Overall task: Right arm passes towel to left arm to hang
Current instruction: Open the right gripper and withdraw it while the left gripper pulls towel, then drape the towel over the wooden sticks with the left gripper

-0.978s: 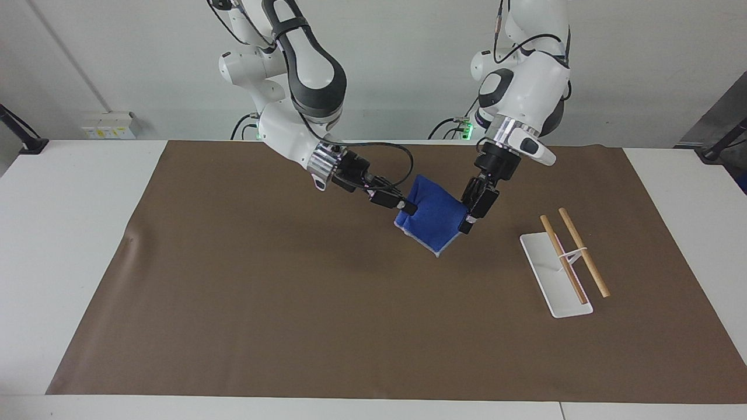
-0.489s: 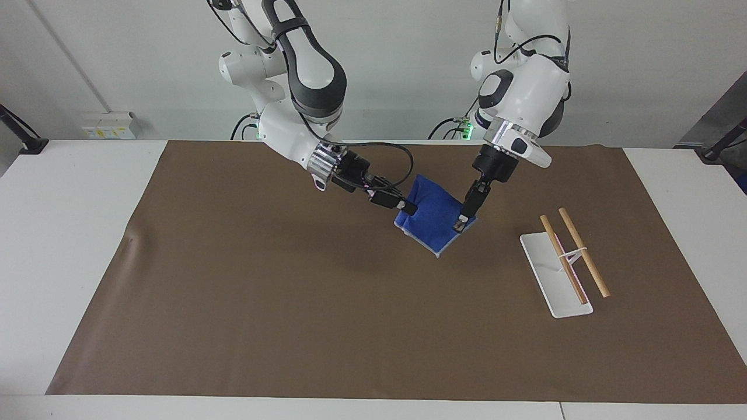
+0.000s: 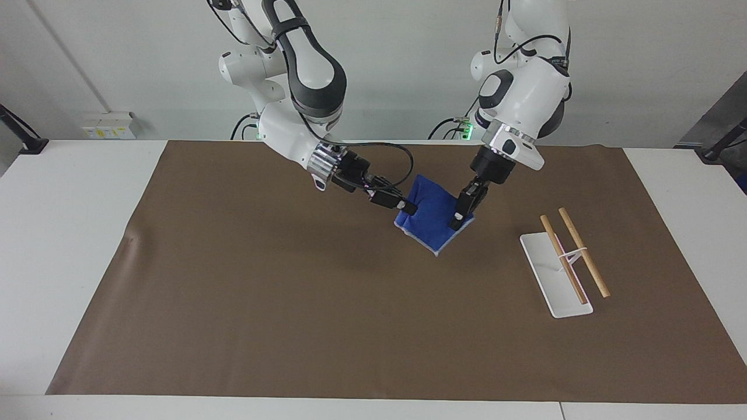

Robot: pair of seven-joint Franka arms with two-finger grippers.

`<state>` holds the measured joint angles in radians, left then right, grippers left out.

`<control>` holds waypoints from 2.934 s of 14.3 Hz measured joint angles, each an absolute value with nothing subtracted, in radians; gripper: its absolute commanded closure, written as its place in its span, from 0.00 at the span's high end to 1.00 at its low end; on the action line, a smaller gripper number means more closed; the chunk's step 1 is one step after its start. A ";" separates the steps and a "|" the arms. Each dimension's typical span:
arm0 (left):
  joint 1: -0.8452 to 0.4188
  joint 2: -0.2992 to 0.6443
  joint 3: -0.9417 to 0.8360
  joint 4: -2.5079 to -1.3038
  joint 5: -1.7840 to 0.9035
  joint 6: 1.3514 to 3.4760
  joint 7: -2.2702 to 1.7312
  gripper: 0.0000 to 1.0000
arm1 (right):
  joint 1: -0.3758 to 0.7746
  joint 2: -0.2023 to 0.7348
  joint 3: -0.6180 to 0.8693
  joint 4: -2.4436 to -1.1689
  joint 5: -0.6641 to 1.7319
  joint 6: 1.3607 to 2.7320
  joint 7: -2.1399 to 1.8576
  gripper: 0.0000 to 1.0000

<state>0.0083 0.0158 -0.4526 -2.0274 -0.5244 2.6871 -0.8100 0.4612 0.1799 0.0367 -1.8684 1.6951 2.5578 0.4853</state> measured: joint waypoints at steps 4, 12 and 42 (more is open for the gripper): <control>0.020 0.016 -0.445 -1.995 -0.524 2.687 -0.767 0.00 | 0.460 0.176 0.036 -1.867 1.683 2.630 0.414 1.00; 0.024 0.032 -0.417 -1.963 -0.524 2.685 -0.757 0.00 | 0.395 0.178 0.027 -1.967 0.864 2.749 0.289 1.00; 0.050 0.124 -0.032 -1.980 -0.524 2.674 0.009 0.00 | -0.054 -0.017 0.012 -1.518 0.012 1.513 0.257 1.00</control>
<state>0.0498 0.1237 -0.0319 -1.9801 -0.5244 2.6737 0.0094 -0.0537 -0.0175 0.0124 -1.5179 0.0118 1.5128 0.2573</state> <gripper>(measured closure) 0.978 0.000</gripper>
